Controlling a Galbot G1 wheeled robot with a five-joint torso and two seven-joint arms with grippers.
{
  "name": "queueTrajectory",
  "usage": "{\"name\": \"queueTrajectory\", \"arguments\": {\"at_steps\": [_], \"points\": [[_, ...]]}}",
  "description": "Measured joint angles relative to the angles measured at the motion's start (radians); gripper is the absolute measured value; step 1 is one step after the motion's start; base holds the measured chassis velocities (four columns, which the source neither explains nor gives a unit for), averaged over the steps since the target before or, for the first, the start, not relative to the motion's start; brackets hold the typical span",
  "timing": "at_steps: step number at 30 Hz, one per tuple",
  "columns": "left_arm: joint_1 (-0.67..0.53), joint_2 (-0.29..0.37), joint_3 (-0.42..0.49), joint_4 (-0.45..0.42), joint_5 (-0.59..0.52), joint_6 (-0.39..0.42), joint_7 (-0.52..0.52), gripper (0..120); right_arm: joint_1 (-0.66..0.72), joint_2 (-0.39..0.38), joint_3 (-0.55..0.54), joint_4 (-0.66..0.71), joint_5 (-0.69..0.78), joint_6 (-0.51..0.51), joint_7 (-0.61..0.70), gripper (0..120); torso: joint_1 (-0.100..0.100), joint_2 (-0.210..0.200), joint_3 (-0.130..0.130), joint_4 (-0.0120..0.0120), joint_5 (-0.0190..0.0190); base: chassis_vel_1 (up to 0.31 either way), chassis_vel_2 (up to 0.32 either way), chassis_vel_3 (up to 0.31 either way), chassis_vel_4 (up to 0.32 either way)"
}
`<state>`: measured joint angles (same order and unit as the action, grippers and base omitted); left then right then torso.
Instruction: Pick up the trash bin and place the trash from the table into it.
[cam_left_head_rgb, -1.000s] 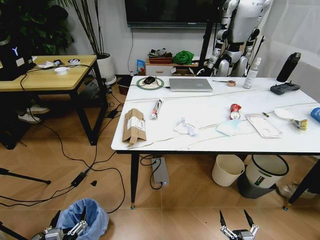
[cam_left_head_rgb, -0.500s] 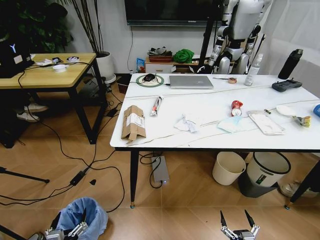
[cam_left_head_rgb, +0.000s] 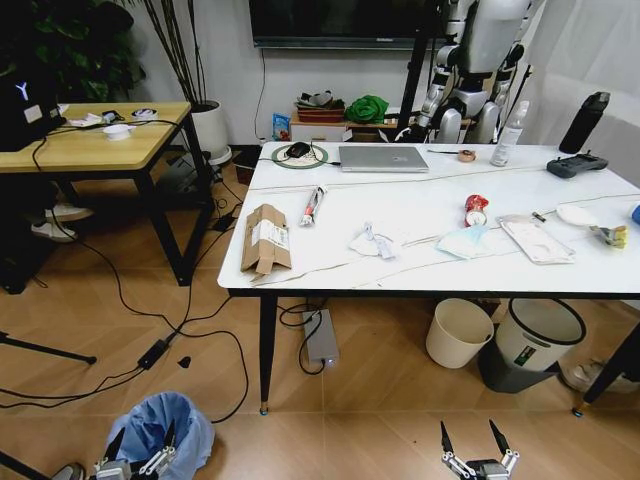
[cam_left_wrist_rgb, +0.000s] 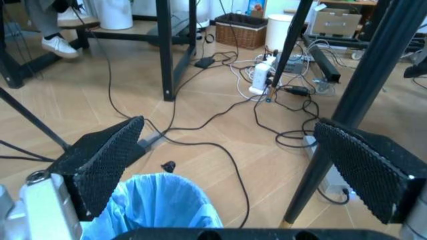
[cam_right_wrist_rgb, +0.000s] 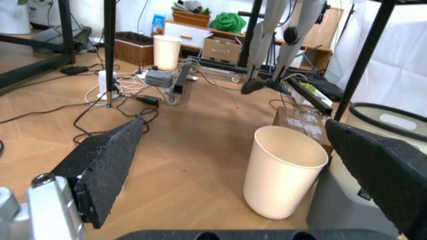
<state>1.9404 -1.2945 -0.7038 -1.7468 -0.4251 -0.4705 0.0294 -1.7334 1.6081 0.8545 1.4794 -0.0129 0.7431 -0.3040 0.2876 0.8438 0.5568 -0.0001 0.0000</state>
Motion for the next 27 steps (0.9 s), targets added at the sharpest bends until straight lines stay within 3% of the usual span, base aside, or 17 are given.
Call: {"name": "queueTrajectory", "arguments": {"at_steps": [18,27], "points": [[-0.003,0.003,-0.001,0.005,-0.009,0.002,0.005,100,0.001,0.000,-0.002,-0.003,-0.006,0.006,-0.001,100,-0.032,-0.074,-0.042,0.0000,0.0000,0.000,0.000,0.000,0.000],[-0.017,0.011,-0.020,0.053,-0.019,0.009,0.004,100,0.007,0.000,-0.003,-0.012,-0.008,0.008,-0.001,100,-0.050,-0.119,-0.069,0.0000,0.0000,0.000,0.000,0.000,0.000]]}}
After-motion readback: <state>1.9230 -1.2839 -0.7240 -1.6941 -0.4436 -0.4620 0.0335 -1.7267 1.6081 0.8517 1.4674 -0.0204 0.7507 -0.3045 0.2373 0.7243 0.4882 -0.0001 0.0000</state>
